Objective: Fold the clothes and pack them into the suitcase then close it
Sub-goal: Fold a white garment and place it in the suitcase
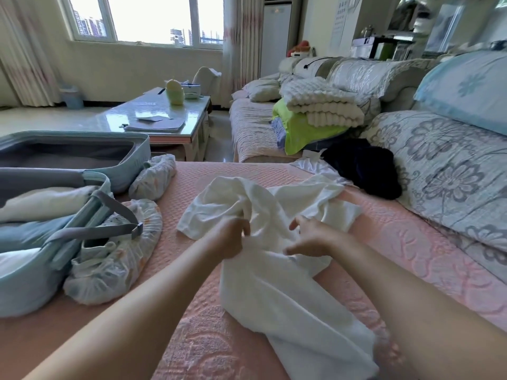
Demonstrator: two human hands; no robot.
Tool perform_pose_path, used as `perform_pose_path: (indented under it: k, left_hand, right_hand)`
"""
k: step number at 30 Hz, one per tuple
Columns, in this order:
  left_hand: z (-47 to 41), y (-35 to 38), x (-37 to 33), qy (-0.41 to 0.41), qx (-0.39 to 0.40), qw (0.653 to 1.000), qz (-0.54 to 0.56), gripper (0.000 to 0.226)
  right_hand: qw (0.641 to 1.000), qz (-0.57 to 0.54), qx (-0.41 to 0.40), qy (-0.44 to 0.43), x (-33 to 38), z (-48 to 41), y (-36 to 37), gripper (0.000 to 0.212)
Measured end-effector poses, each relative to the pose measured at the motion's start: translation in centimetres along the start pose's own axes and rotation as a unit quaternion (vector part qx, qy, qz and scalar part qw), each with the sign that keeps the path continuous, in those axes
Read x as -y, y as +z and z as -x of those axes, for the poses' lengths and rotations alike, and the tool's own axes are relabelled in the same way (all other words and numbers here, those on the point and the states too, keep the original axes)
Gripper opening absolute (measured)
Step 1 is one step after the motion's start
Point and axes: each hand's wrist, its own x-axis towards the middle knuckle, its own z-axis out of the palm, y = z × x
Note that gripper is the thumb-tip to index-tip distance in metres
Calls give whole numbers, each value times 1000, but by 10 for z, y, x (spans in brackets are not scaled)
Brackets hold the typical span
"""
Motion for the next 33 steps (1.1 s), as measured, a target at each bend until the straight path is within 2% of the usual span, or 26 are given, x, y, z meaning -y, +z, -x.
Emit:
perform_pose_path:
  k: [2, 3, 4, 6, 7, 9, 10, 11, 12, 13, 14, 15, 17, 19, 22, 24, 26, 28, 29, 31, 33]
  left_hand:
    - [-1, -25, 7, -55, -170, 984, -20, 27]
    - [-1, -38, 14, -68, -236, 966, -75, 30]
    - [-2, -47, 24, -85, -252, 953, -143, 37]
    - [2, -53, 40, -146, -186, 942, -236, 58]
    - [6, -53, 39, -145, -152, 944, -255, 63]
    - [9, -39, 27, -41, -106, 972, -203, 49]
    - [14, -31, 14, 25, -55, 991, -118, 40]
    - [20, -23, 1, 79, 30, 996, -40, 43]
    - [25, -13, -12, 103, 125, 987, -8, 58]
    - [29, -3, -21, 104, 209, 972, -36, 73]
    - [30, 6, -25, 104, 261, 955, -91, 81]
    - [30, 12, -26, 118, 270, 946, -137, 76]
    - [29, 15, -19, 149, 230, 951, -141, 47]
    - [27, 3, -10, 135, 176, 970, -98, 37]
    - [14, -24, 18, 74, 53, 989, -114, 30]
    - [4, -37, 41, -13, -11, 985, -172, 18]
    - [3, -39, 49, -122, -4, 965, -234, 28]
    - [2, -34, 41, -162, -10, 950, -266, 41]
    - [0, -30, 33, -130, -27, 956, -262, 43]
    - [-5, -18, 12, 1, -60, 981, -186, 37]
    - [-5, -4, -5, 91, -18, 982, -165, 28]
  right_hand:
    - [1000, -3, 27, 2, -2, 9, 1, 67]
    - [999, -19, 29, -3, -2, 12, 2, 62]
    - [999, -33, 21, -12, -3, 14, 2, 56]
    - [999, -34, -3, -42, -4, 17, 3, 44]
    - [998, -24, -9, -54, -4, 19, 3, 40]
    - [998, 6, -5, -69, -5, 24, 4, 39]
    - [997, 24, 2, -70, -5, 26, 5, 39]
    - [997, 42, 10, -69, -6, 27, 6, 38]
    - [996, 60, 18, -65, -7, 28, 8, 35]
    - [995, 77, 25, -62, -8, 28, 9, 33]
    - [994, 89, 29, -59, -9, 27, 11, 32]
    - [993, 98, 34, -59, -12, 26, 13, 33]
    - [992, 107, 41, -58, -18, 22, 18, 41]
    - [990, 126, 33, -58, -23, 20, 20, 51]
    - [985, 165, -16, -54, -27, 16, 21, 60]
    - [976, 202, -62, -49, -27, 12, 21, 56]
    - [972, 216, -84, -42, -28, 6, 25, 51]
    - [974, 208, -87, -31, -29, -1, 28, 50]
    - [975, 201, -86, -26, -29, -5, 29, 50]
    - [979, 185, -85, -22, -29, -13, 31, 50]
    - [979, 172, -102, -32, -29, -24, 36, 53]
